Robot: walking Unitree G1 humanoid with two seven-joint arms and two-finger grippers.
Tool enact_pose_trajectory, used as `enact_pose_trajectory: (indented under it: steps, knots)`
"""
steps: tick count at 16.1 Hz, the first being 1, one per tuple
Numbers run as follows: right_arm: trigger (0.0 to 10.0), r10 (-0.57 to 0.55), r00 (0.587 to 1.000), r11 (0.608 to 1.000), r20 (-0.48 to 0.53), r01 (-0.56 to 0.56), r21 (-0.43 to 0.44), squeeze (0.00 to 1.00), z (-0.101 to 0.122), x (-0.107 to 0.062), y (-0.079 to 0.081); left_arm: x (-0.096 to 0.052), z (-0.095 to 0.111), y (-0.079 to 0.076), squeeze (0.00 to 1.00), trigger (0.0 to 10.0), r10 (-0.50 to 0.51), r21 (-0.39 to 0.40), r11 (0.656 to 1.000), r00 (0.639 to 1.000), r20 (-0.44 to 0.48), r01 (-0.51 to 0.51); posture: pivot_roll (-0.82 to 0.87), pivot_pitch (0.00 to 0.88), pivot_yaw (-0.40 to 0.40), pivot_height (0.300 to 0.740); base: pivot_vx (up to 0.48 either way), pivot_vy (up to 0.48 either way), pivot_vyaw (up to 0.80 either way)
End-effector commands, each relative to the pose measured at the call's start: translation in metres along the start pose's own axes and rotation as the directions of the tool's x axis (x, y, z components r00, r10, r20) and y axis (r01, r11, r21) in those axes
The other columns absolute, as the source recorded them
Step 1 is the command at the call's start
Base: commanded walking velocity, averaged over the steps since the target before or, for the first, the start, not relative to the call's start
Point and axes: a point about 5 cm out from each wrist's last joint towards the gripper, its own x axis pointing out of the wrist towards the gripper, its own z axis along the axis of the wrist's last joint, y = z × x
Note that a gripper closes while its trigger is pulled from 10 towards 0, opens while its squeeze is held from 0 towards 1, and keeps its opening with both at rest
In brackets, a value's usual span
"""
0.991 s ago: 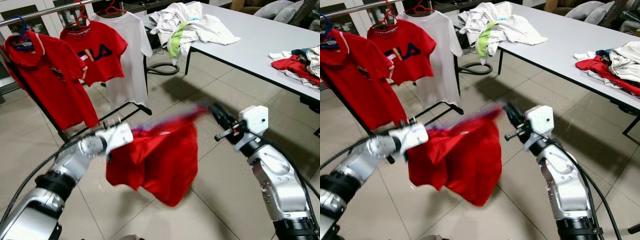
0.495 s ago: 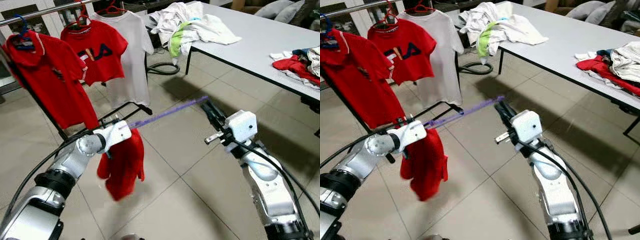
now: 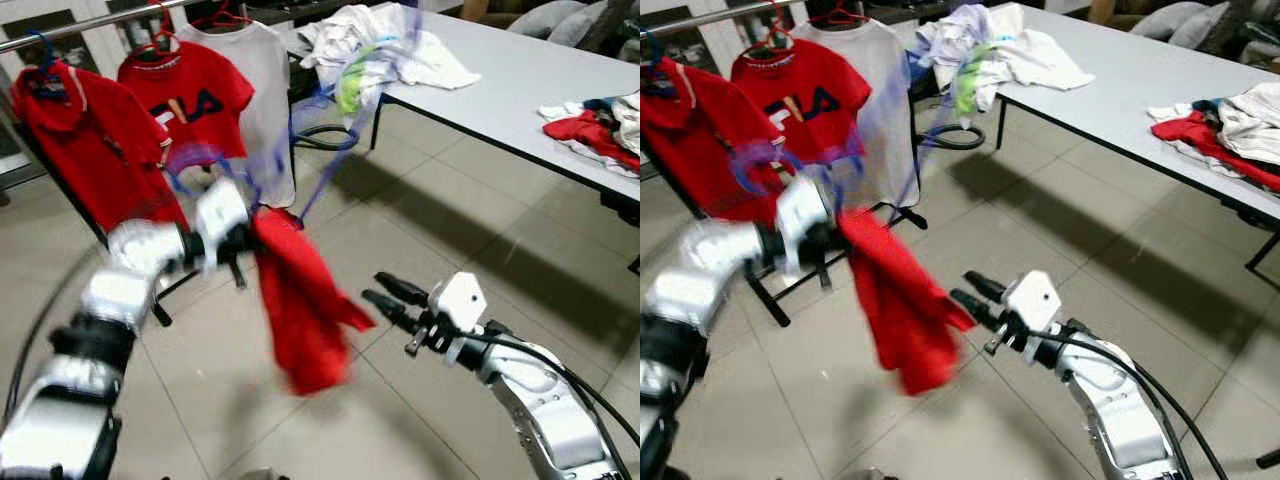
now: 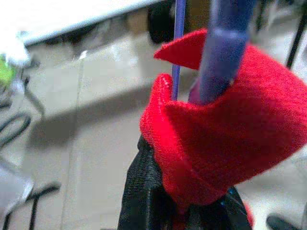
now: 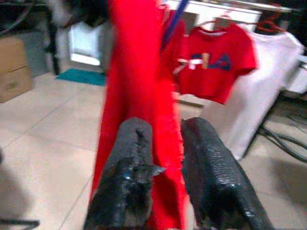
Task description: Hang hanger
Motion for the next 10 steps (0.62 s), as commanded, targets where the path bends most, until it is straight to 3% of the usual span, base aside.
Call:
enact_pose_trajectory:
  steps: [1, 3, 6, 10]
  knots:
    - [10.0, 0.033, 0.999, 0.998, 0.005, -0.033, -0.056, 1.0, 0.005, 0.003, 0.001, -0.007, 0.02, 0.008, 0.0, 0.0, -0.02, 0.031, 0.999, 0.998, 0.058, 0.018, -0.06, 0.0, 0.071, 0.74, 0.0, 0.0, 0.0]
    - [10.0, 0.043, 0.998, 0.997, 0.04, -0.04, -0.071, 1.0, 0.011, 0.006, -0.001, -0.009, 0.039, 0.017, 0.0, 0.0, -0.038, 0.067, 0.997, 0.995, 0.093, 0.032, -0.05, 0.0, 0.068, 0.74, 0.0, 0.0, 0.0]
    - [10.0, 0.03, 0.998, 1.0, 0.06, -0.03, -0.011, 1.0, 0.014, 0.004, -0.005, -0.007, 0.053, 0.012, 0.0, 0.0, -0.123, 0.059, 0.992, 0.979, 0.164, 0.114, -0.06, 0.0, 0.071, 0.74, 0.0, 0.0, 0.0]
    - [10.0, 0.061, 0.997, 0.998, -0.056, -0.062, -0.019, 1.0, 0.0, 0.007, 0.004, 0.001, 0.076, 0.004, 0.0, 0.0, -0.207, 0.047, 0.978, 0.931, 0.301, 0.202, -0.06, 0.0, 0.075, 0.74, 0.0, 0.0, 0.0]
